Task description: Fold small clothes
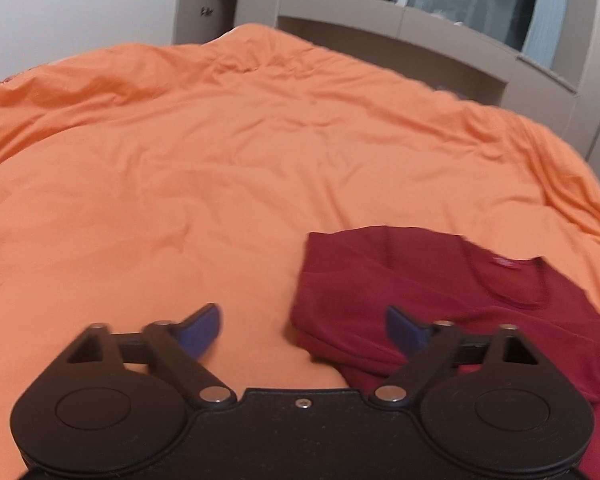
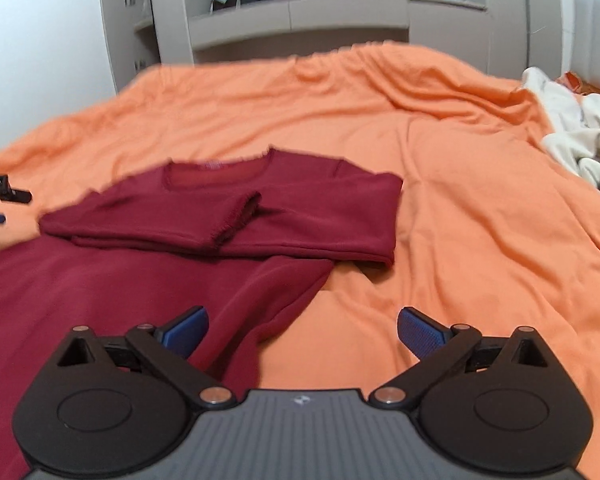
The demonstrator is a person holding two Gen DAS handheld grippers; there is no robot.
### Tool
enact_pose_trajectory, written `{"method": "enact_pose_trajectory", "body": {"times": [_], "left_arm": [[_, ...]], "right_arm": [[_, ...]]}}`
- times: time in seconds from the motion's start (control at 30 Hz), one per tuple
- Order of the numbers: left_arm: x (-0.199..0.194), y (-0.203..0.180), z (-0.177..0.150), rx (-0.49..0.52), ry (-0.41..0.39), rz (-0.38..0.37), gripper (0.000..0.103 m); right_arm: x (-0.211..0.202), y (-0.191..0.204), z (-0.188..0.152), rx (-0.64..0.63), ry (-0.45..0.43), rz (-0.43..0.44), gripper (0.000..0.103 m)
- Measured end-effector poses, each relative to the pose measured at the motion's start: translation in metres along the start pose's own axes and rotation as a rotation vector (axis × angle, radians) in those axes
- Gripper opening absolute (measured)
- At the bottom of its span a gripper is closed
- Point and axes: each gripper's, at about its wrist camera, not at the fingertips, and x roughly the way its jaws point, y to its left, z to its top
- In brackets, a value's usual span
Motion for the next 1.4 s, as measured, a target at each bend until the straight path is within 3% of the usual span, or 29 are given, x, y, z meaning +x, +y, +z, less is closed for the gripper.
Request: {"method": "enact_pose_trajectory", "body": {"times": [0.2,0.43,0.7,0.8,0.97,1.03,1.13,1.3,1.4], "left_arm": [[-0.054,-0.014,-0.023,0.061,-0.073,-0.052,0.102],[-0.113,-0.007,-0.095,0.102,-0.110,-0.064,0.102],[-0.153,-0.009,-0.143,0.096,-0.101,-0.156,0.103],[-0.154,-0.004,-0.157,0.059,-0.053,-0.187,0.102],[-0.161,0.010,-0.165,-0.003,-0.056,-0.252,0.102],[-0.161,0.014,-0.165,-0.024,-0.053,-0.261,0.102],[-0.160,0.014,-0.165,-0.032,-0.049,-0.261,0.102],[-0.158,0.007,-0.163,-0.006,-0.042,-0.236,0.102],[-0.157,0.004,-0.163,0.008,-0.041,-0.227,0.102]], "right_arm": [[-0.053,0.006,-0.031,0.075,-0.110,0.062,0.103],[-0.103,0.007,-0.074,0.182,-0.184,0.116,0.103],[-0.128,0.024,-0.101,0.138,-0.209,-0.035,0.102],[-0.132,0.029,-0.107,0.133,-0.205,-0.042,0.087],[-0.137,0.033,-0.112,0.141,-0.199,-0.008,0.062],[-0.138,0.035,-0.111,0.138,-0.191,0.024,0.035],[-0.139,0.041,-0.111,0.115,-0.179,0.041,0.012],[-0.159,0.042,-0.109,0.081,-0.244,-0.053,0.007],[-0.172,0.032,-0.105,0.092,-0.254,-0.059,0.007]]}}
